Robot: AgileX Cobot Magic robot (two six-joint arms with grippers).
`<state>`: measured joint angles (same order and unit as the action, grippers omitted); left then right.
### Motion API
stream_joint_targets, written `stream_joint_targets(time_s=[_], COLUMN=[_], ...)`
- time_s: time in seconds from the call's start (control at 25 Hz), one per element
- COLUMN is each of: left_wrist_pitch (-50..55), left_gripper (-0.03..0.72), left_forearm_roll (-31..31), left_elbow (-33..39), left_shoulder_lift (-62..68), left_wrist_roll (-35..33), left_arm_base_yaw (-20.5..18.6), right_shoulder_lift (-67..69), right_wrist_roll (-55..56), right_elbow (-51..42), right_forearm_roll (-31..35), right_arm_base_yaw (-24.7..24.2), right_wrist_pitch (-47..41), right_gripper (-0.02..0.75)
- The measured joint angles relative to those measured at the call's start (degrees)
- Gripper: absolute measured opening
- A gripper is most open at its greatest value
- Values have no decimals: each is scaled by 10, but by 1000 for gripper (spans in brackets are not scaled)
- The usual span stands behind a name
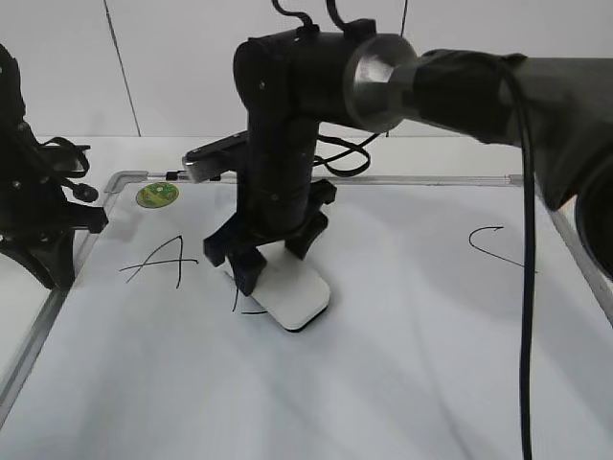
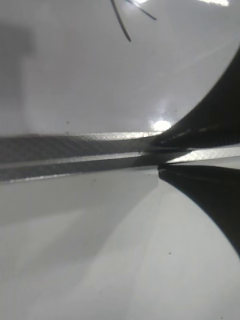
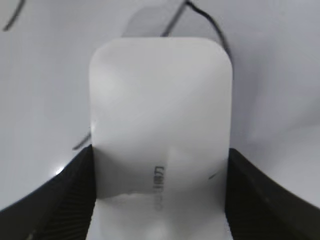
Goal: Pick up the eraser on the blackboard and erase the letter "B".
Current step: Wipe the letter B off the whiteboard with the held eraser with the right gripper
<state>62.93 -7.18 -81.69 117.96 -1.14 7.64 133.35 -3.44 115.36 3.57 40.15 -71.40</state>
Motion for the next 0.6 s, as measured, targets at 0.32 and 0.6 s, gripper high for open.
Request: stream_joint_targets(time_s=[0.32,0.6], left_wrist_pitch=[0,0], left_gripper=[97,97], left_forearm_roll=[0,0], left_elbow=[0,0], left_shoulder_lift=[0,0], left_wrist_roll=[0,0], left_arm_base_yaw=[0,0], right_shoulder_lift=[2,2], right_wrist_roll=[-6,-2], right_elbow=[3,3], right_forearm_roll=[8,3], right_arm_base_yaw=[61,54], right_wrist_pitch=[11,12], right_gripper=[529,529])
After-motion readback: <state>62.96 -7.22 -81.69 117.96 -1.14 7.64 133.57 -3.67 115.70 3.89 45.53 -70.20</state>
